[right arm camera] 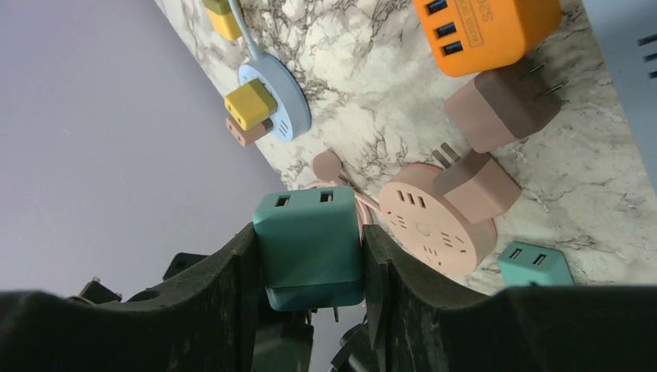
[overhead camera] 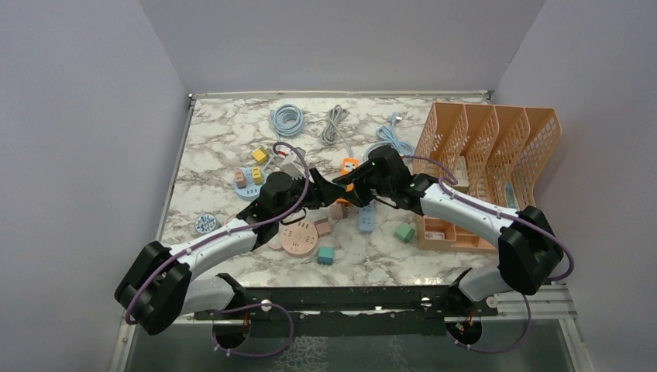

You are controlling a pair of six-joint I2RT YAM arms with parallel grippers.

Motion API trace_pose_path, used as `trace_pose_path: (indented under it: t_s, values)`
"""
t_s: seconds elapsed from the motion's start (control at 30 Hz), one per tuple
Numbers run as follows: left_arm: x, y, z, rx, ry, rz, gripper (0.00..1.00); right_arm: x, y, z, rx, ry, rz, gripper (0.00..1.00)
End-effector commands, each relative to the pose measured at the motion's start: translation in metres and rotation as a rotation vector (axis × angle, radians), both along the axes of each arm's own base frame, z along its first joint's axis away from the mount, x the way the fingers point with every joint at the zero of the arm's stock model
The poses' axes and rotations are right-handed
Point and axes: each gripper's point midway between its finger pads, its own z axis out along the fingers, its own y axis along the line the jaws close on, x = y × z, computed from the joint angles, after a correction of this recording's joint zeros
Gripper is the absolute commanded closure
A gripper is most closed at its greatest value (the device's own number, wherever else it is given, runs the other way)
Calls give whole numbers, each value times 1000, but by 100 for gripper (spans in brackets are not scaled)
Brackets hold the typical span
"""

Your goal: Insert the plug

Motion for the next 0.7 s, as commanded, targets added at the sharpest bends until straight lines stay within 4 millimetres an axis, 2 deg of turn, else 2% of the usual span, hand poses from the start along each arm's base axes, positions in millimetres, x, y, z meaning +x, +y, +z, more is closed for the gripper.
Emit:
trace_pose_path:
  t_s: [0.0,0.2,0.3,0.37,0.47,0.57,0.67]
  values:
    - [22,8,13,-34,-25,133,56,-1,14,15,64,-17,34,66]
    - [22,4,3,-14,-8,116,73,-4,19,14,67,-42,77,59]
    - [21,3,3,5,-26,94,81,-4,22,13,51,-64,117,46]
    - [18,3,3,22,-47,69,83,-2,20,14,5,-119,155,32]
    - [10,3,3,52,-81,-1,85,4,5,16,-113,-240,206,20]
    - [2,6,4,81,-89,-79,86,10,-15,32,-220,-406,263,19]
    - [-12,2,19,66,-113,-199,87,3,-31,51,-314,-550,352,18]
